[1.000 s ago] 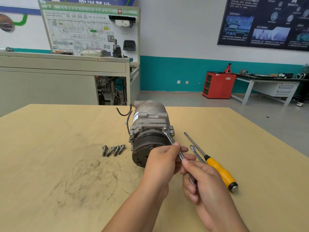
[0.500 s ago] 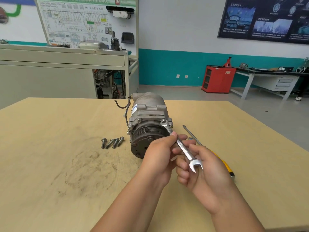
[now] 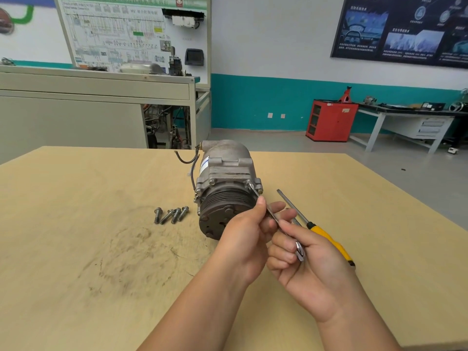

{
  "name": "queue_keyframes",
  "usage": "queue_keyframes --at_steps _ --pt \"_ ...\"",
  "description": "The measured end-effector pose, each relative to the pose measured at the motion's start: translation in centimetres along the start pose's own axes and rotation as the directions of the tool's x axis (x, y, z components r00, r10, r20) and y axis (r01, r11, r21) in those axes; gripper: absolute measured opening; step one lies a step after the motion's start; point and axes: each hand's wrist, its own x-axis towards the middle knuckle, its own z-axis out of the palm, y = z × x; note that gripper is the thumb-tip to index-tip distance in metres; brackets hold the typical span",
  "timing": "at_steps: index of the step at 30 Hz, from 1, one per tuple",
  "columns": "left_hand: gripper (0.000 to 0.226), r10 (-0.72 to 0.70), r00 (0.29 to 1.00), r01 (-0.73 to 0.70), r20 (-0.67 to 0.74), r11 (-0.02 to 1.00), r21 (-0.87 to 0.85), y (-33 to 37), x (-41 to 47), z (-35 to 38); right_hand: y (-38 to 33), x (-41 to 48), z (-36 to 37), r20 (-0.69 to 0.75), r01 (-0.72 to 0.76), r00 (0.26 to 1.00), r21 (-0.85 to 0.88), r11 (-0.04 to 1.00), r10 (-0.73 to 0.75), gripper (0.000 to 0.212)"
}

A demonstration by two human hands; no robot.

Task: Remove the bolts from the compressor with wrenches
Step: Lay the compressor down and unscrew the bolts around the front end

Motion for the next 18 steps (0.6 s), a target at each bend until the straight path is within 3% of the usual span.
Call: queue_keyframes --at_steps 7,18 --pt "0.039 0.107 0.993 -0.094 -0.053 0.974 0.205 0.2 -0.1 -0.4 0.4 -0.4 0.5 -0.006 0.094 0.995 -0.225 0.970 -0.097 0.013" --pt "0.039 0.163 0.985 -0.145 -0.057 0.960 0.242 0.3 -0.1 -1.1 1.8 -0.4 0.9 -0.025 0.157 0.981 -0.471 0.868 -0.192 0.018"
